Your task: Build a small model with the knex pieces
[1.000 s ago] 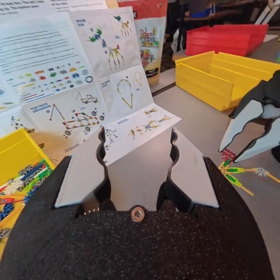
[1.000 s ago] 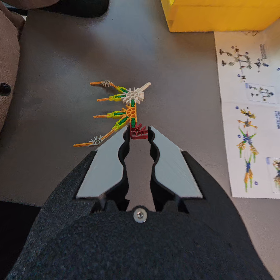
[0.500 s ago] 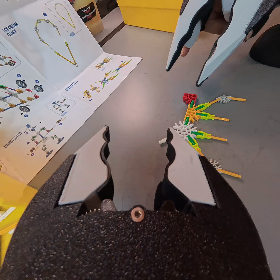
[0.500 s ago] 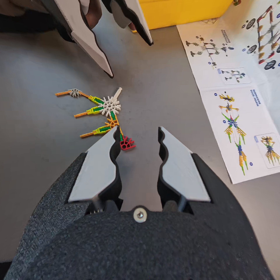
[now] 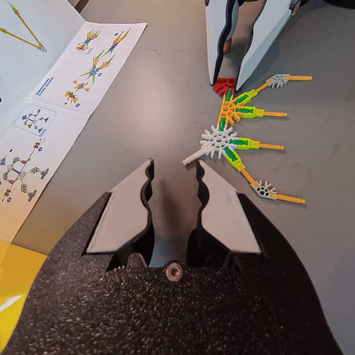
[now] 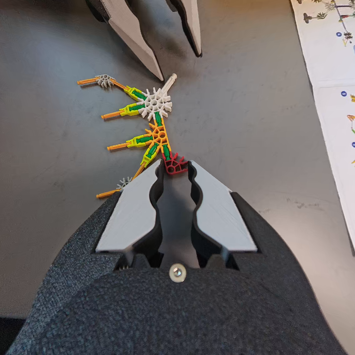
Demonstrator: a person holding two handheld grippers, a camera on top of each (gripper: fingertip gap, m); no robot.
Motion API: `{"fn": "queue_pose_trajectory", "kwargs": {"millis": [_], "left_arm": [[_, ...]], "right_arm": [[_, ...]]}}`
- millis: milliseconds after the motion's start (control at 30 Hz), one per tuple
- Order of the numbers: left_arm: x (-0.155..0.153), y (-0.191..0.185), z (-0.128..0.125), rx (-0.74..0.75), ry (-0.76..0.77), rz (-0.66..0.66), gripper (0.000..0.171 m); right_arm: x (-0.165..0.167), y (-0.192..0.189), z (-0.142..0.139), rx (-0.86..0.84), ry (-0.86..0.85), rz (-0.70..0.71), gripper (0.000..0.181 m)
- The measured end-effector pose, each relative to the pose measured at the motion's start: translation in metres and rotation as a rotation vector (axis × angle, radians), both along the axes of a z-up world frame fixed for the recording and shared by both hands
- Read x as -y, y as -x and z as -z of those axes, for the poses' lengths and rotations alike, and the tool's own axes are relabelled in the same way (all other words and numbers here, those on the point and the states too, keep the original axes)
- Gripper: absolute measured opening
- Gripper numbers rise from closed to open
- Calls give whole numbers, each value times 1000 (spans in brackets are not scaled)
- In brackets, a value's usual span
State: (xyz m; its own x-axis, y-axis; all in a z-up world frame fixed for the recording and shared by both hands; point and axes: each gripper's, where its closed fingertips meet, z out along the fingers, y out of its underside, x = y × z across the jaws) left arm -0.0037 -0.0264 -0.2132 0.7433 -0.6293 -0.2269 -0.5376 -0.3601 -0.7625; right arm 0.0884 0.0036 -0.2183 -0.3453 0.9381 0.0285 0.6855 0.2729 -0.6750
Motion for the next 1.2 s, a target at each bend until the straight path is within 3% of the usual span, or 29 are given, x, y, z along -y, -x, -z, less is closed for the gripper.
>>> {"fn": "queue_pose_trajectory", "kwargs": {"millis": [100, 300, 367, 433, 633, 767, 900, 1033, 1200], "left_arm": [[-3, 4, 4, 9, 32, -33, 23], [-2, 4, 4, 50, 64, -41, 22], [-6, 9, 2, 51, 47, -80, 28], [-12, 16, -9, 101, 3, -132, 44], [-24, 40, -68, 442, -194, -262, 65], [-23, 47, -84, 452, -288, -276, 67], [-22, 43, -90, 431, -325, -256, 67], [-25, 40, -86, 428, -316, -253, 68], [-28, 45, -82, 402, -323, -273, 71]], "right_arm": [[-4, 8, -2, -55, -29, 21, 23], [-20, 15, -5, -125, -188, 86, 31], [-24, 16, -10, -161, -211, 112, 33], [-30, 17, -21, -224, -224, 154, 34], [-73, 15, -77, -529, -207, 421, 56], [-102, 4, -107, -707, -161, 593, 59], [-119, 5, -123, -807, -177, 662, 49], [-154, 32, -150, -865, -345, 634, 3], [-234, 100, -183, -874, -371, 676, 0]]}}
